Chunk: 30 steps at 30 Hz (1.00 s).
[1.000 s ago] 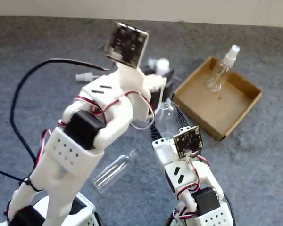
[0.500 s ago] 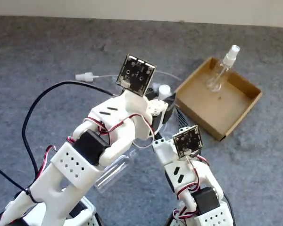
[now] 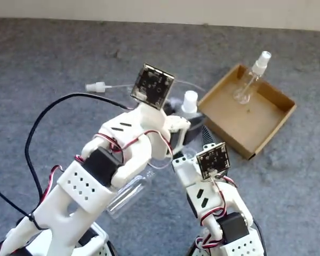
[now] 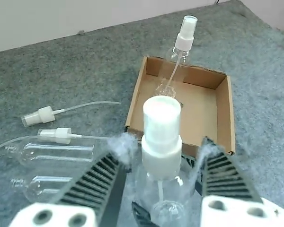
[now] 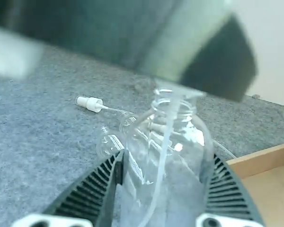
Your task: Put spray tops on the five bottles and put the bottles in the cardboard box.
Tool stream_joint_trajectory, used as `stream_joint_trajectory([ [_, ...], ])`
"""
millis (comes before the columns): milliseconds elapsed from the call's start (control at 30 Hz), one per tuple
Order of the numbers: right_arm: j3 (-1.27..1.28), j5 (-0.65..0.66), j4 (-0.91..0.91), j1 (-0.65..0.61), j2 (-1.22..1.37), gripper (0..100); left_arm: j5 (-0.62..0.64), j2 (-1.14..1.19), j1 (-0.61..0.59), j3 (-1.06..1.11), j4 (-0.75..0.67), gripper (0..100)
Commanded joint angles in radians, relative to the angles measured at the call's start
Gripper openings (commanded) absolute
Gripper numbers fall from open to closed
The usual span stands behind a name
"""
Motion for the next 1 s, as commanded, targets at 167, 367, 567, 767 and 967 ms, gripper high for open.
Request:
stream_joint_trajectory([
  [167, -0.018, 0.000, 0.001, 0.071, -0.018, 19.0, -0.011, -0.025, -0.084, -0.174, 0.213, 21],
  [367, -0.035, 0.002, -0.001, 0.111, -0.018, 19.1, -0.011, -0.033, -0.082, -0.182, 0.325, 21],
  [567, -0.113, -0.002, -0.001, 0.108, -0.016, 19.1, -0.011, -0.166, -0.082, -0.073, 0.362, 20],
  [767, -0.197, 0.000, -0.015, 0.111, -0.005, 19.1, -0.011, -0.372, -0.082, 0.194, 0.305, 20],
  [967, -0.300, -0.006, -0.104, 0.108, 0.130, 19.1, -0.005, -0.581, -0.076, 0.487, 0.092, 20],
])
